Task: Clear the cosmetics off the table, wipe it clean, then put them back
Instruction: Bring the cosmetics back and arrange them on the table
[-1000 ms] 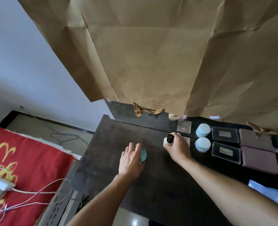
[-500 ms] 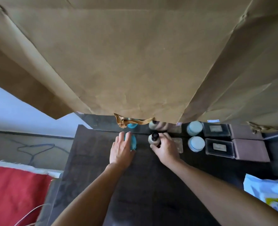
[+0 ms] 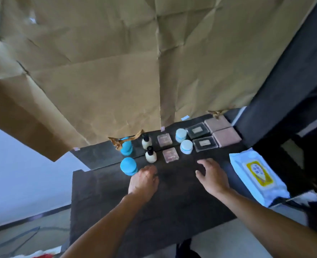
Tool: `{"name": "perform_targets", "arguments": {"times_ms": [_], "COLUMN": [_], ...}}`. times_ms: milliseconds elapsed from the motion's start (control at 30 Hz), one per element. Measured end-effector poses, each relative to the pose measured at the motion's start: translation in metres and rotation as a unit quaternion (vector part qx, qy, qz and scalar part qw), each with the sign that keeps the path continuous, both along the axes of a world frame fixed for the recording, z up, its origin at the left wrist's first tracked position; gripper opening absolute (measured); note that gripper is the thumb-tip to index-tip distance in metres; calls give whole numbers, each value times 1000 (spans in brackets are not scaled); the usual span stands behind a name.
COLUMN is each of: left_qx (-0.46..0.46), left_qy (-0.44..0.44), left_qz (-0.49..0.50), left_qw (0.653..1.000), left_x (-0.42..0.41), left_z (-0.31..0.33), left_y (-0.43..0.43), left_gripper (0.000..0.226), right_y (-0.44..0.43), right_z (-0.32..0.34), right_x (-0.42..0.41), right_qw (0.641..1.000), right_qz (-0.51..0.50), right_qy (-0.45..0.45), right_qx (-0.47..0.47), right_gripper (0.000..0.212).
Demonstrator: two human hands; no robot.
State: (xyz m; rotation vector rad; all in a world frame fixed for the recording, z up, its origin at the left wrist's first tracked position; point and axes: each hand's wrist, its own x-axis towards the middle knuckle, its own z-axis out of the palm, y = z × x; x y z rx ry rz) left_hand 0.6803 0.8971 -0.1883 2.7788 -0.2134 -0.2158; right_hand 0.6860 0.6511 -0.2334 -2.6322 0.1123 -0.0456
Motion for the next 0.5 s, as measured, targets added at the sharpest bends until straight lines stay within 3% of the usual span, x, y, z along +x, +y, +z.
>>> {"name": "perform_targets", "arguments": {"times_ms": [200,500], "left_qx": [-27,-43], "left_qy": [-27,-52], "left_qz": [-113,-245], "left_qw": [993,967], "left_x": [-11,-31], "left_z": [35,55], "left_y": [-88,-253], "left_gripper": [16,17], "right_y": [-84,-234], "right_z": [35,62], "right_x": [-65,-134], "right_qw": [992,976], "right_qz": [-125,-217], "right_qy": [-23,-16], "right_qx": [10,8], "right_gripper": [34,37]}}
